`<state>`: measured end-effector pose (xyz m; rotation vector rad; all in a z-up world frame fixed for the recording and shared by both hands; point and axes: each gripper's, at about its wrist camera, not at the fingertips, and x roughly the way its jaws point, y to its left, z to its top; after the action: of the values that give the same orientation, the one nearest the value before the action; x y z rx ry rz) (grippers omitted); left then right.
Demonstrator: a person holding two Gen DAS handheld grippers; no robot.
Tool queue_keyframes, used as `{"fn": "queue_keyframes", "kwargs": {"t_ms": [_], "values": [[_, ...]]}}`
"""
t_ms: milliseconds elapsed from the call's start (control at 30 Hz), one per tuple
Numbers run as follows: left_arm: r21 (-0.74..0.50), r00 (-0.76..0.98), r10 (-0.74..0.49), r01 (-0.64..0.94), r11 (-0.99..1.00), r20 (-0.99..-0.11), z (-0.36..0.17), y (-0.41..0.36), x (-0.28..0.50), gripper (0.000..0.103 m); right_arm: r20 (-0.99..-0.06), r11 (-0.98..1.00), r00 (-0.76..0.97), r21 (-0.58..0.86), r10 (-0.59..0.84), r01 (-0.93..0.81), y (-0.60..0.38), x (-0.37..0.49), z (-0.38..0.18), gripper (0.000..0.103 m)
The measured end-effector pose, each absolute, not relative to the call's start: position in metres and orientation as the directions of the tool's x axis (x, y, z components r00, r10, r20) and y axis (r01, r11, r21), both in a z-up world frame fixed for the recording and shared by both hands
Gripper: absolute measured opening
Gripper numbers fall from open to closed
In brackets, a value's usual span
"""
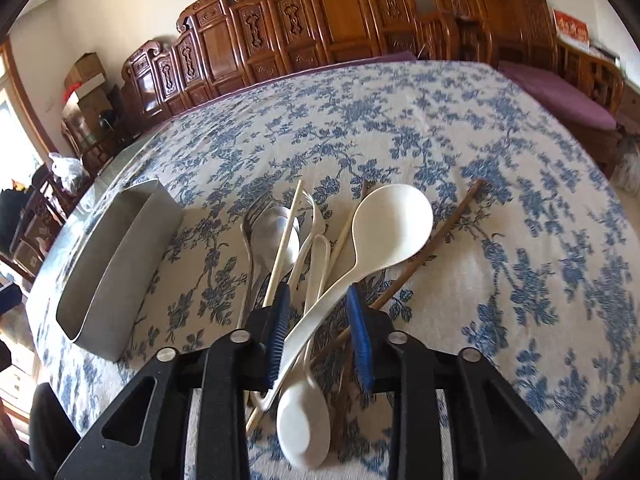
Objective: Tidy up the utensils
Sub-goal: 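Reach the right tool to the utensil pile and grasp a large white spoon, then lift the white spoon with the right tool while the left tool grasps a metal fork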
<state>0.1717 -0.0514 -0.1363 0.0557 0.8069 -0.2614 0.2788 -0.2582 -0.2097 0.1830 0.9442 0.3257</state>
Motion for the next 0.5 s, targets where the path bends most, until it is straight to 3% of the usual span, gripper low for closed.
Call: {"fn": "queue_keyframes", "kwargs": {"t_ms": [200,500], "values": [[-0.043,0.646,-0.199,0.250,0.967,-0.737,-0.144,-0.057,0.178,0.080,-0.778,0.930,0.511,0.318,0.366,-0.183,-0.257,0.281,-0.219,0.027],[-0.037,0.641,-0.195,0.251,0.967,-0.743,-0.148,-0.064,0.184,0.080,-0.744,0.918,0.543,0.360,0.389,-0.165,-0.271,0.275,-0.204,0.006]]}}
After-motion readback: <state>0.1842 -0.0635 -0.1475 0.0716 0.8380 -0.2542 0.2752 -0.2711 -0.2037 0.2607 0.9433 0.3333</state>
